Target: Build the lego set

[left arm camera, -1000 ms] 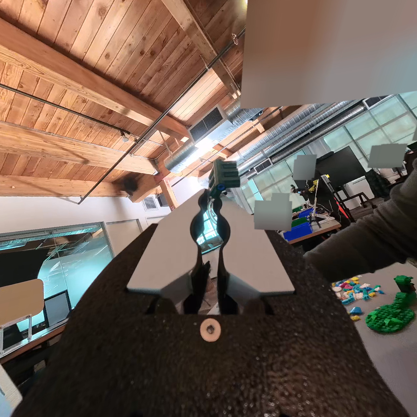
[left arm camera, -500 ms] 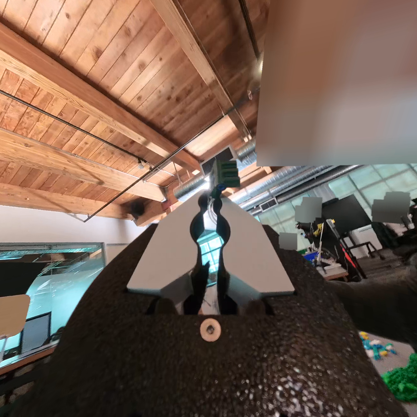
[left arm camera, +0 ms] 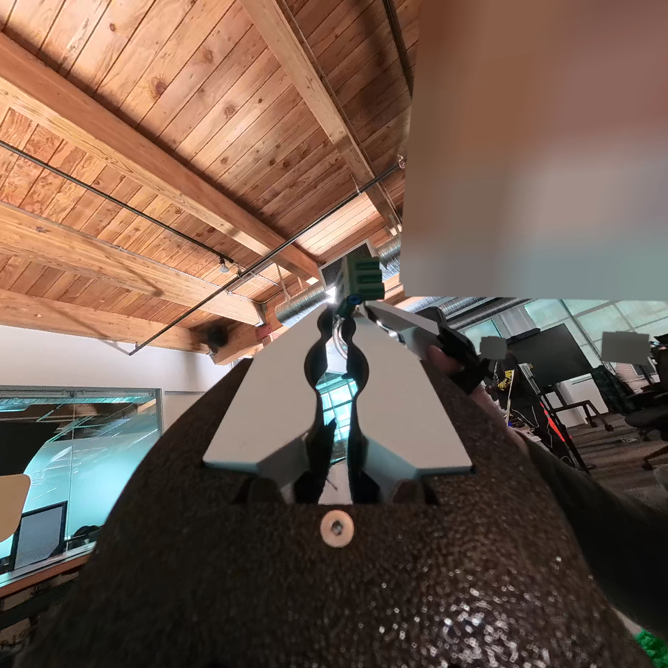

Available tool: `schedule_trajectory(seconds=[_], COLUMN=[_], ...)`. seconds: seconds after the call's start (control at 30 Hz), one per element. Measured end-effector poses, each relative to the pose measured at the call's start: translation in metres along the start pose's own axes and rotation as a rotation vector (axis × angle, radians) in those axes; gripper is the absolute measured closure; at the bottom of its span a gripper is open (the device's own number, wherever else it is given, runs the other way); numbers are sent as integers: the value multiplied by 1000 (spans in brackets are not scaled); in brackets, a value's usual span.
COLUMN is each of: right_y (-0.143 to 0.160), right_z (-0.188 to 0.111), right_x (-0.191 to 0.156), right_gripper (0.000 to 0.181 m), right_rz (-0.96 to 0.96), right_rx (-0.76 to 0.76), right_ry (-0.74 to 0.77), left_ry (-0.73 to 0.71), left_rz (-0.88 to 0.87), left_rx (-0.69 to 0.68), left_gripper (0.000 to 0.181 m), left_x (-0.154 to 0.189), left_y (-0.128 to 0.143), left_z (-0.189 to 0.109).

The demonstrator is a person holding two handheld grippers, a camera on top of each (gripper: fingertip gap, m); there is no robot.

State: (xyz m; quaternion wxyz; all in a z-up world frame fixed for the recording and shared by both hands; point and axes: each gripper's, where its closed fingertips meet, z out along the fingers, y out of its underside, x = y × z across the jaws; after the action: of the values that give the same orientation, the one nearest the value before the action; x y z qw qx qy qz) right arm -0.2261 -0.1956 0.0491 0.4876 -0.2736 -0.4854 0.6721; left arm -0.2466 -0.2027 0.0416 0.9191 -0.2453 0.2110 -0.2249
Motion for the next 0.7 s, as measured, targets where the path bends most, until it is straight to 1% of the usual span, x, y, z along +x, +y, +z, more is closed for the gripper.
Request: schedule_trajectory(seconds=[0.23,0.7], right_y=[5,7], right_z=[-1,0], right_x=[2,4], right_gripper=[180,180], right_rz=[-24,6], right_rx=[-34,-20], right_ry=[26,30], left_ry=[-14,-18], left_rz=[-17,-7], left_rx=[8,-7], left_gripper=[181,180], left_x=[-2,-4], left_y=[-1,0], left_z=[0,-2])
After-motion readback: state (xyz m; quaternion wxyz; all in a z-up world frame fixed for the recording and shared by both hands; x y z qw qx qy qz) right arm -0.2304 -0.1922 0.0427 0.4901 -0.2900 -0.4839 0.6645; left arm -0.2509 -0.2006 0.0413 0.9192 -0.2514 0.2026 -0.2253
